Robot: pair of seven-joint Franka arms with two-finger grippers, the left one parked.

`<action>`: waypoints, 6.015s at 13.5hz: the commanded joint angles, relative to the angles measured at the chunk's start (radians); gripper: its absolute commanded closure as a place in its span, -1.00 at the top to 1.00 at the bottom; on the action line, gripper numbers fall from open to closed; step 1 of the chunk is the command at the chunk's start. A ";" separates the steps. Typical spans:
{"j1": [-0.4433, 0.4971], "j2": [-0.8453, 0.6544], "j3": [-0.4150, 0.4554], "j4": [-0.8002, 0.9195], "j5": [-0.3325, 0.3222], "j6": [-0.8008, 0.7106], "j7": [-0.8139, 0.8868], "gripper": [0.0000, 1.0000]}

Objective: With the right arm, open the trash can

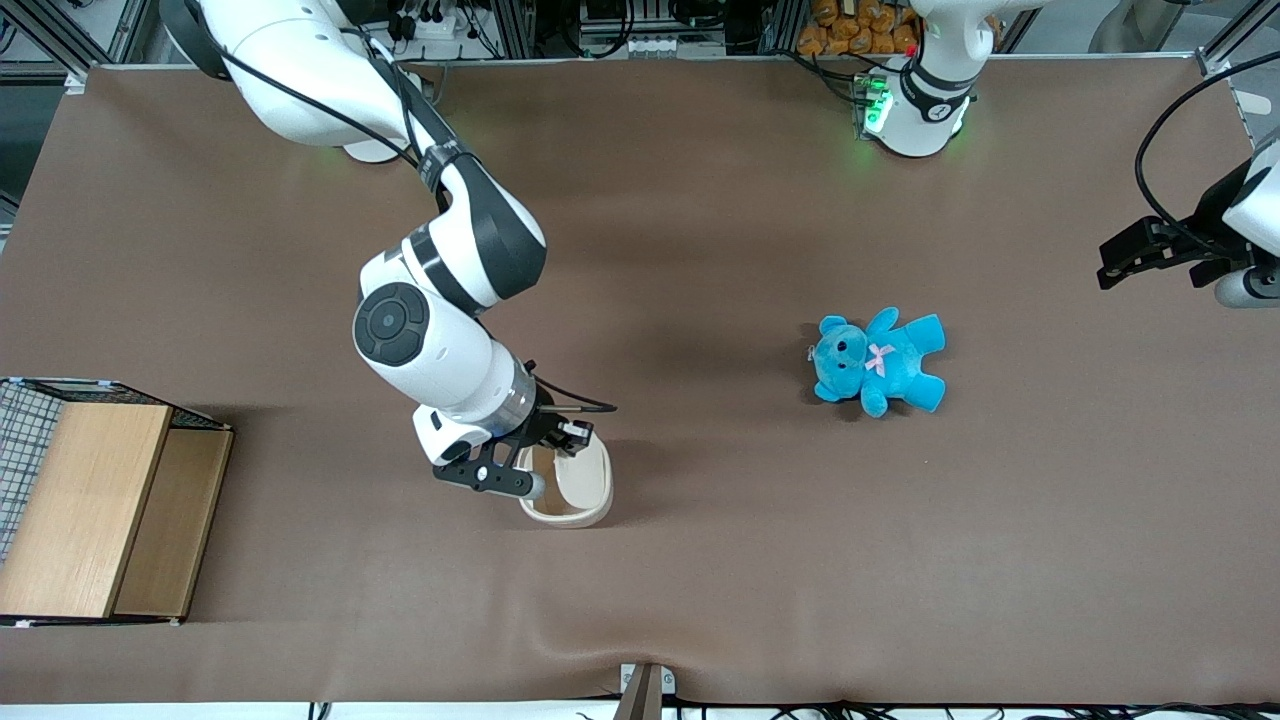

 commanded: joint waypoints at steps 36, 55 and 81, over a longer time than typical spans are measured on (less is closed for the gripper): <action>-0.427 -0.700 -0.070 -0.230 -0.108 -0.758 -0.481 1.00; -0.430 -0.774 -0.173 -0.390 -0.203 -0.616 -0.644 1.00; -0.426 -0.764 -0.176 -0.390 -0.190 -0.618 -0.641 1.00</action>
